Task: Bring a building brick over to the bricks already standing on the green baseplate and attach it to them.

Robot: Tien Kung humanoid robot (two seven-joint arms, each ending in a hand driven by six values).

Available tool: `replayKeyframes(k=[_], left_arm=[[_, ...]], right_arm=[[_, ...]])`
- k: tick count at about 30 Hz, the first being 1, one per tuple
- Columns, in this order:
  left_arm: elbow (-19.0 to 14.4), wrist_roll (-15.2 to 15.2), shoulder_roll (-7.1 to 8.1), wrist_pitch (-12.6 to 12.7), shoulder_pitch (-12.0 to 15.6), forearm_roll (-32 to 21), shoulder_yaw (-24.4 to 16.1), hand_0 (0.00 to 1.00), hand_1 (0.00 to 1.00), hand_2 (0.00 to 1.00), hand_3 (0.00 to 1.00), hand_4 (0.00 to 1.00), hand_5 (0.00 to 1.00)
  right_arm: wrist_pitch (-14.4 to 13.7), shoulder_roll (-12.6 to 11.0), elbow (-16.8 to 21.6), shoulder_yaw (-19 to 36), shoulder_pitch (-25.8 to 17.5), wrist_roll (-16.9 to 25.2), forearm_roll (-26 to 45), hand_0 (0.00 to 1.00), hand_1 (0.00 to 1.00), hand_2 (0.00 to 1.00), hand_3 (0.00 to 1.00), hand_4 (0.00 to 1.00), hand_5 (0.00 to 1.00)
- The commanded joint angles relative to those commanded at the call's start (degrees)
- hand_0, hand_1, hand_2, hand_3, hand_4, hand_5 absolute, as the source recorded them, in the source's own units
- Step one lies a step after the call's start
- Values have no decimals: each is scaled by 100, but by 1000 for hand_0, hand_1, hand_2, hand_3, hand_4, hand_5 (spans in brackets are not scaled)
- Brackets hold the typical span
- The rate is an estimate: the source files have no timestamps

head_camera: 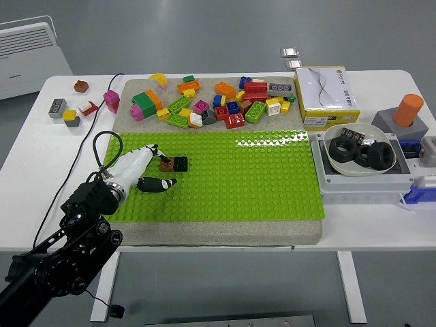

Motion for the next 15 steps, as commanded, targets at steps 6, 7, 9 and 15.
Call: replayKeyframes(k=[6,7,9,15], left_arm=[[-3,-13,0,45,22,1,-2,998,975,985,648,813,334],[-12,-10,-2,53,28,15,-8,998,973,980,640,808,337],[-54,-4,-4,75,46,58,-18,998,973,980,640,808,337],[-303,13,-7,157,96,222,-62,998,965,968,630,803,332]], right_arm=[[1,25,0,1,-11,-3,-4,516,532,742,861,981,998],[1,30,0,2,-14,-4,-7,516,533,744,861,998,998],[1,39,0,-3,-21,-6,-6,516,533,744,861,998,998],[-15,44,0,-103,-36,-12,93,516,539,743,861,998,998]])
